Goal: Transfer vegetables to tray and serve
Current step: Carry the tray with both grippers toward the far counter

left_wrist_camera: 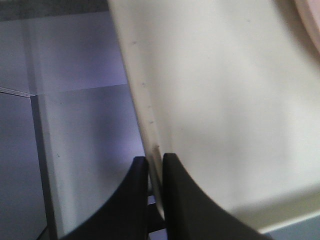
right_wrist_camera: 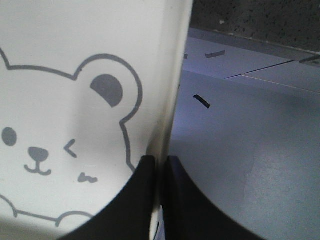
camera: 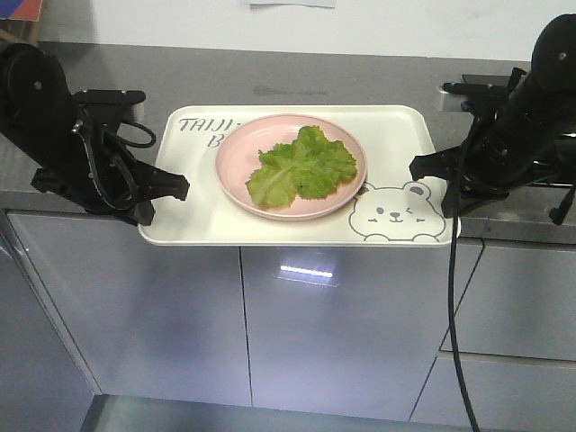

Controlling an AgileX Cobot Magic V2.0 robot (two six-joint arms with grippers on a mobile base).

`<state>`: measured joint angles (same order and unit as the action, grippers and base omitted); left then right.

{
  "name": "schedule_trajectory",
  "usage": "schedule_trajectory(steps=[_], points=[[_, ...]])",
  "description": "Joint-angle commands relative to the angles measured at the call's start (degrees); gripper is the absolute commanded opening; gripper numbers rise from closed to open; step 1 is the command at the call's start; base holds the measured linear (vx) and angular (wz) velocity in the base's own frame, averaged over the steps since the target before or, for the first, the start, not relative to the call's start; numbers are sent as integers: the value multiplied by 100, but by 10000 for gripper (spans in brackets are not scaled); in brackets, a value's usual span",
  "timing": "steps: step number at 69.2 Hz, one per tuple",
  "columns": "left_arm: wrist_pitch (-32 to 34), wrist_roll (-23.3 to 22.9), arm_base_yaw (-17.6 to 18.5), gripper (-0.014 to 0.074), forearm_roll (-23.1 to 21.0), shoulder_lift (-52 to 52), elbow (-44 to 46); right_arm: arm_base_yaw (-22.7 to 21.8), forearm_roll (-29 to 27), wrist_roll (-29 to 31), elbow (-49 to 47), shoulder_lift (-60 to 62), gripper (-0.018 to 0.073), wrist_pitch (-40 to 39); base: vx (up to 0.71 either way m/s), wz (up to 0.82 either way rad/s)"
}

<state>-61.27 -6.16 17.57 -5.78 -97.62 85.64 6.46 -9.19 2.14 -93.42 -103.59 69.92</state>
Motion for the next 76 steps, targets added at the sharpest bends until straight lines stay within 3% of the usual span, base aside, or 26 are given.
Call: schedule_trajectory(steps=[1, 76], points=[[402, 191, 159, -7, -643, 328, 241, 97, -645, 222, -208, 349, -4, -277, 5, -3], [402, 191, 159, -7, -643, 328, 241, 97, -645, 222, -208, 349, -4, -277, 3, -2]])
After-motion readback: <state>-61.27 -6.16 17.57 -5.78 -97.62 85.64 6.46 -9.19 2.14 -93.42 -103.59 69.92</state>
